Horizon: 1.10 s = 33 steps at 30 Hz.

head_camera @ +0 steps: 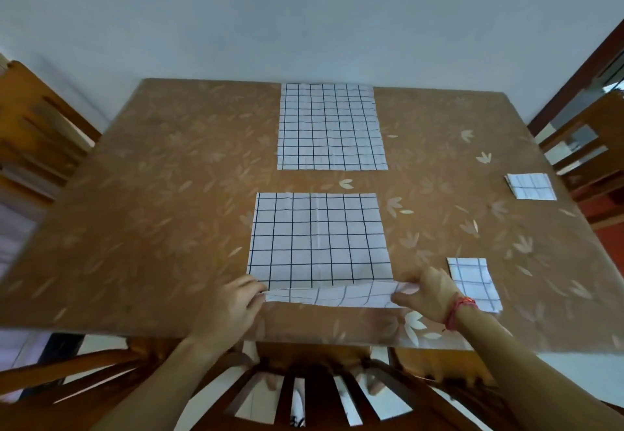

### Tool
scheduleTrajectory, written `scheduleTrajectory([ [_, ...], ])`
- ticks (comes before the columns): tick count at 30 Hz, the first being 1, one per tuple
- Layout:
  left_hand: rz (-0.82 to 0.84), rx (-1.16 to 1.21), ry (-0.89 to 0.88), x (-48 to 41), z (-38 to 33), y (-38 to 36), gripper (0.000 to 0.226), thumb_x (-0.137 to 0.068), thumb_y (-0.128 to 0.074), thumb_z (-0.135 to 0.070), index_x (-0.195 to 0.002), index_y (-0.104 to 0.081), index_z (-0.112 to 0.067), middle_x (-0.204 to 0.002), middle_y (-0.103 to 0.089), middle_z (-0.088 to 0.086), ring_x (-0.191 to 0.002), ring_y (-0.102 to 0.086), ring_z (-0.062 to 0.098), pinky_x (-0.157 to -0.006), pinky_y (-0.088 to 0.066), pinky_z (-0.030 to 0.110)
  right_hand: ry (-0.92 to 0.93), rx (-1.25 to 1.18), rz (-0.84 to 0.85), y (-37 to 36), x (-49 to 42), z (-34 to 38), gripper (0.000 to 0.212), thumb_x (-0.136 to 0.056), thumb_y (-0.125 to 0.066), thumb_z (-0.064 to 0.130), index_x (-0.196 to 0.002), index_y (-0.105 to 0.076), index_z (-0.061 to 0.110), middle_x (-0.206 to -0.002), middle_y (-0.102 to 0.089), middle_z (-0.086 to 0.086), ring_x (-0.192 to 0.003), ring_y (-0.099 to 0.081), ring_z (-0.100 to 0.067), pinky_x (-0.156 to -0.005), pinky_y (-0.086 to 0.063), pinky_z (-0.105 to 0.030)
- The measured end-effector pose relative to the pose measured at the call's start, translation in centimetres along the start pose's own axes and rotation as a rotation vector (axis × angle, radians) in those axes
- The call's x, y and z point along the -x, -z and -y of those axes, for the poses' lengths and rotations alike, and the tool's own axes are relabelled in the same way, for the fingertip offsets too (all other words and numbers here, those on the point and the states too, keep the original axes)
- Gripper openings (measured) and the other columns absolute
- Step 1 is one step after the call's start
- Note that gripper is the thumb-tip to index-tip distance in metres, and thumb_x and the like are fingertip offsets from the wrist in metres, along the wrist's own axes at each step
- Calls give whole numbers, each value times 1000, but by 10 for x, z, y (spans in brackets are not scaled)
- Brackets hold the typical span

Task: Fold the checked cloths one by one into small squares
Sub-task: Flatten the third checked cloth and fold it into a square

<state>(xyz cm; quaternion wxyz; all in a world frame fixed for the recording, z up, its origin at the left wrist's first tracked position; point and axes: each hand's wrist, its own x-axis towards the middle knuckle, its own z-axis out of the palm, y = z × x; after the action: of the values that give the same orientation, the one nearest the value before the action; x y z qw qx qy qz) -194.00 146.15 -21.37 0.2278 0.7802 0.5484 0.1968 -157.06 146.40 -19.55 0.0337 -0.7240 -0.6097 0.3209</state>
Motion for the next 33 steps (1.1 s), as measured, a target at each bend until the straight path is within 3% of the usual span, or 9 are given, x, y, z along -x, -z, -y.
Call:
scheduleTrajectory([
  [4,-31,-6,21,-17,6,9,11,-89,-67,-11,-95,-73,-17,-87,-59,-20,-78,-58,1,-68,-48,20,-63,-33,-5,-2,-8,-6,38,-68,-82,38,-95,-59,25,-79,-65,12,-72,-61,-6,-57,-44,-16],
  [8,-61,-19,37,-44,0,19,6,-88,-66,-5,-84,-70,-6,-72,-50,-18,-65,-48,-2,-59,-33,15,-128,-192,-51,-3,-25,-5,30,-70,-84,32,-63,-62,13,-58,-58,4,-53,-53,-10,-51,-44,-24],
  [13,-93,-46,46,-85,7,30,49,-87,-66,-5,-61,-36,-33,-59,-36,-15,-52,-39,1,-49,-23,21,-203,-327,-183,7,-59,7,43,-68,-84,36,-60,-61,1,-54,-57,-2,-53,-53,-19,-51,-42,-27],
  [16,-101,-75,91,-111,15,33,37,-87,-64,-7,-62,-46,-27,-61,-42,-11,-54,-43,5,-49,-24,17,-188,-434,-237,15,-84,19,26,-74,-81,26,-61,-63,13,-58,-60,4,-57,-56,-14,-51,-38,-21],
  [20,-108,-77,176,-144,35,24,42,-89,-58,-6,-59,-37,-25,-62,-39,-6,-55,-39,12,-49,-22,25,-149,-488,-299,18,-117,29,7,-77,-78,19,-80,-73,23,-73,-70,7,-74,-66,-14,-57,-43,-17],
  [23,-128,-110,171,-157,52,15,11,-89,-61,-6,-81,-64,-14,-83,-54,-5,-75,-52,15,-62,-34,25,-177,-449,-330,17,-139,35,8,-80,-75,20,-79,-69,26,-69,-65,11,-70,-61,-10,-59,-42,-19],
  [26,-131,-177,139,-151,56,4,30,-89,-63,-10,-118,-62,-8,-113,-56,0,-107,-50,17,-85,-44,30,-231,-445,-351,14,-159,36,3,-81,-73,21,-81,-70,21,-66,-61,13,-64,-56,-5,-57,-39,-19],
  [30,-94,-298,-22,-126,46,-20,38,-91,-49,-27,-123,-61,-12,-127,-55,1,-118,-49,19,-97,-43,33,-278,-427,-363,11,-177,36,3,-82,-71,22,-82,-69,23,-67,-61,13,-69,-58,-10,-63,-41,-22],
  [33,35,-290,-123,-99,36,-49,34,-89,-55,-29,-121,-63,-19,-127,-55,-3,-120,-50,16,-100,-46,31,-291,-423,-363,8,-187,35,3,-82,-69,22,-85,-70,22,-69,-64,10,-70,-61,-12,-58,-42,-21],
])
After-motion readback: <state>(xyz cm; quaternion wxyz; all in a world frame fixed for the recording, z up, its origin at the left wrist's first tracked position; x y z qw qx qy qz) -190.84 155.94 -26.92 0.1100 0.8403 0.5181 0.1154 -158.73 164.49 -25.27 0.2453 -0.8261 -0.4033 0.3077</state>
